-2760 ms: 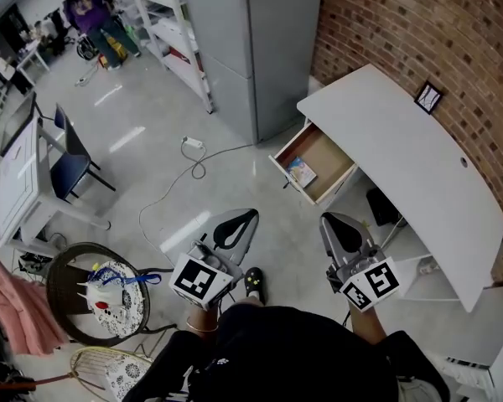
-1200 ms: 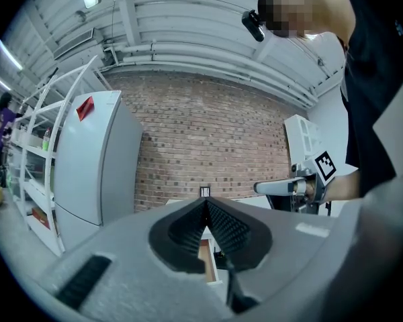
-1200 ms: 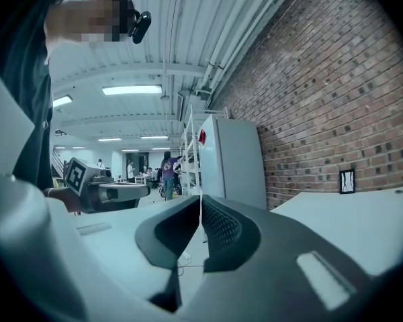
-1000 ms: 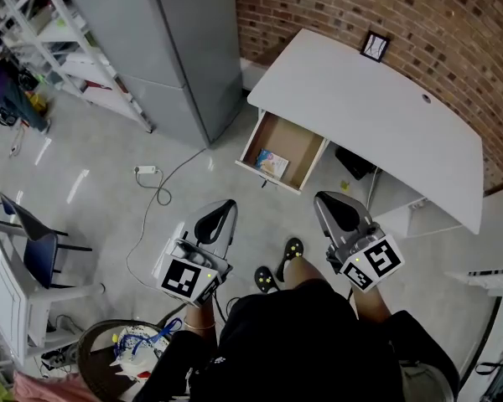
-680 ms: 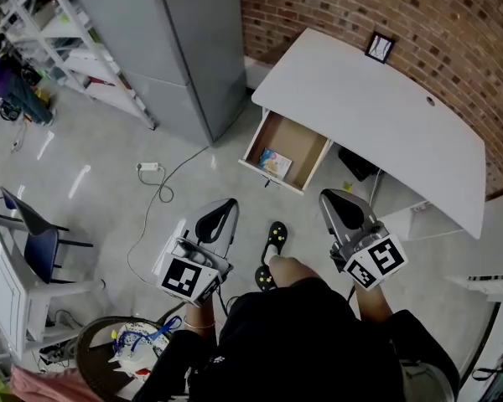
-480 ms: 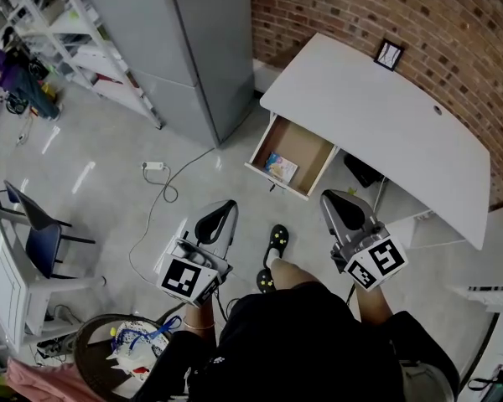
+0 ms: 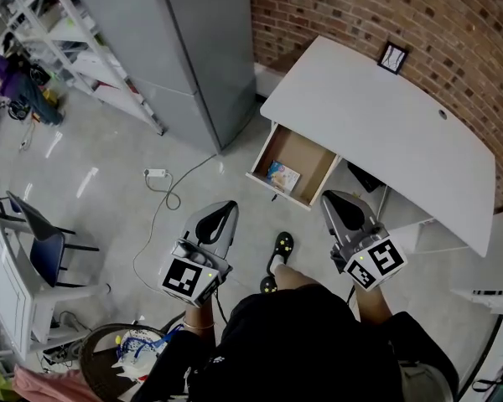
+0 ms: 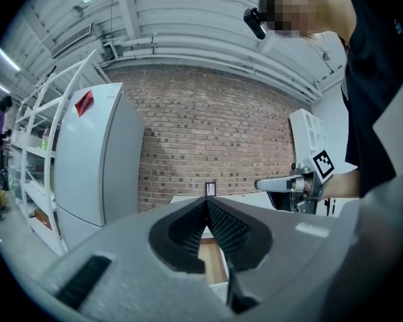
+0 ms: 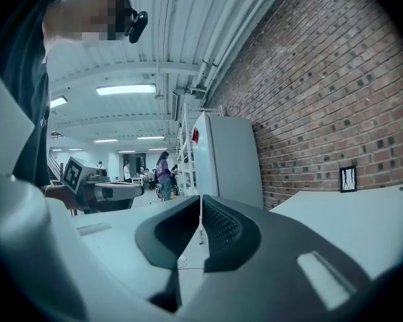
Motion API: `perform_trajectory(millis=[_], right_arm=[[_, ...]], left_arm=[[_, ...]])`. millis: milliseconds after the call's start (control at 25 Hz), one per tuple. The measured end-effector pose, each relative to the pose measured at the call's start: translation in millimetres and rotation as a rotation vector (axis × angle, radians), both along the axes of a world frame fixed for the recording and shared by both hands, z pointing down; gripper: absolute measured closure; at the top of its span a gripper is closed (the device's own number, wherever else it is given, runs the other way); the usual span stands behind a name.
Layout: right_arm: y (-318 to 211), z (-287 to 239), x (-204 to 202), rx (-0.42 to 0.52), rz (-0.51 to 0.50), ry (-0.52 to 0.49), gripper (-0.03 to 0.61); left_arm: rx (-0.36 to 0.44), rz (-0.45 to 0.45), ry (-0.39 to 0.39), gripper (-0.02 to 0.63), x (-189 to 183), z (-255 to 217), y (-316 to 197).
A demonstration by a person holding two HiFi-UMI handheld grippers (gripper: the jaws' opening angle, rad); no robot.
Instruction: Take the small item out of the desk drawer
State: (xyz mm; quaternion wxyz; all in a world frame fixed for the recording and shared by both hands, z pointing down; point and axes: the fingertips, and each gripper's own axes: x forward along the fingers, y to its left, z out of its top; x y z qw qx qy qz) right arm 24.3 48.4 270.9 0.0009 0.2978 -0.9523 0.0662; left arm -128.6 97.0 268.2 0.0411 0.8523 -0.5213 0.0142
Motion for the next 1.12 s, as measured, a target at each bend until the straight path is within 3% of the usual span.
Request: perform_trajectory(millis=[1120], right_arm=[[-134.7, 40.4, 16.8, -0.078, 0.093, 0.01, 0.561]], left_arm=[[-0.056, 0.126, -0.062, 0.624, 21.6, 29.2, -156.6]])
